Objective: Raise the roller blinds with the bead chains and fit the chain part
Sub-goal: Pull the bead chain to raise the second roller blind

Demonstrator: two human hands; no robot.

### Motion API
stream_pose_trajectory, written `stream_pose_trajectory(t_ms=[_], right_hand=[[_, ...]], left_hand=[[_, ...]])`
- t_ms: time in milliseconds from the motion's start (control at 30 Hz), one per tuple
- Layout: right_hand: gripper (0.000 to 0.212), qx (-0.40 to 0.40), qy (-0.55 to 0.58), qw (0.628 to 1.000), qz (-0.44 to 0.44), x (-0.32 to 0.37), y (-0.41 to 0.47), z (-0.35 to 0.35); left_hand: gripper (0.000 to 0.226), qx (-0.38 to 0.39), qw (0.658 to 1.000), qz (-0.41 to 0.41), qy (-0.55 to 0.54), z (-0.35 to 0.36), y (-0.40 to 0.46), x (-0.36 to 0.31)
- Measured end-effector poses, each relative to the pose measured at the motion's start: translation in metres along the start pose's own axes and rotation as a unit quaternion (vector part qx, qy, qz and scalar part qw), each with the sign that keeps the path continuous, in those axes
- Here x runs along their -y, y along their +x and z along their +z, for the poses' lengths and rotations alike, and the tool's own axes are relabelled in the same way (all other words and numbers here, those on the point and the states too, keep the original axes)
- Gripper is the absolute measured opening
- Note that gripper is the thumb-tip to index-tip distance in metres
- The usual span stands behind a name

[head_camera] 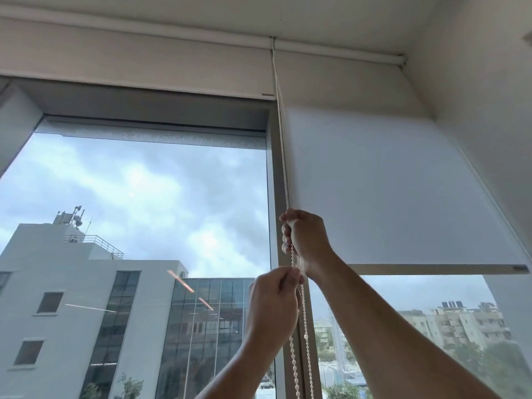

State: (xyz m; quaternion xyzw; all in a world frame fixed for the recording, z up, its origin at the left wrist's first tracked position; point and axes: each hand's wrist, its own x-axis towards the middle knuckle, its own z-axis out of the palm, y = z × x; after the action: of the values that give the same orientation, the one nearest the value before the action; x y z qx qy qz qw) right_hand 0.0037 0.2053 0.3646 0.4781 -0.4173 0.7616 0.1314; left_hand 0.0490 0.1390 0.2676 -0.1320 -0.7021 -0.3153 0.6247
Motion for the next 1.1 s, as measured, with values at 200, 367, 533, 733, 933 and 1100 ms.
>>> stream_pose_trajectory(t_ms=[200, 367, 533, 733, 933, 1100], right_hand=[[0.032, -0.024, -0.053, 0.997, -0.057, -0.011, 0.006, 0.005], [0.019, -0.015, -0.109, 0.992, -0.066, -0.020, -0.002, -0.013], [0.014, -0.006, -0.128, 0.991, -0.045, -0.060, -0.028, -0.035], [0.013, -0.023, -0.144, 0.989, -0.008, -0.123, -0.061, -0.061], [0.013, -0.029, -0.154, 0.987, 0.019, -0.173, -0.096, -0.082], [0.011, -0.014, -0.155, 0.986, 0.066, -0.207, -0.134, -0.099]], left_hand=[[0.031, 0.027, 0.999, 0.010, -0.033, -0.008, 0.003, 0.003], [0.029, 0.073, 0.992, -0.061, -0.077, 0.000, -0.007, 0.024], [0.024, 0.096, 0.986, -0.109, -0.077, 0.016, -0.034, 0.050], [0.015, 0.103, 0.983, -0.152, -0.027, 0.033, -0.073, 0.091], [0.009, 0.127, 0.972, -0.195, 0.005, 0.047, -0.110, 0.126], [0.011, 0.180, 0.949, -0.248, -0.070, 0.059, -0.147, 0.151]])
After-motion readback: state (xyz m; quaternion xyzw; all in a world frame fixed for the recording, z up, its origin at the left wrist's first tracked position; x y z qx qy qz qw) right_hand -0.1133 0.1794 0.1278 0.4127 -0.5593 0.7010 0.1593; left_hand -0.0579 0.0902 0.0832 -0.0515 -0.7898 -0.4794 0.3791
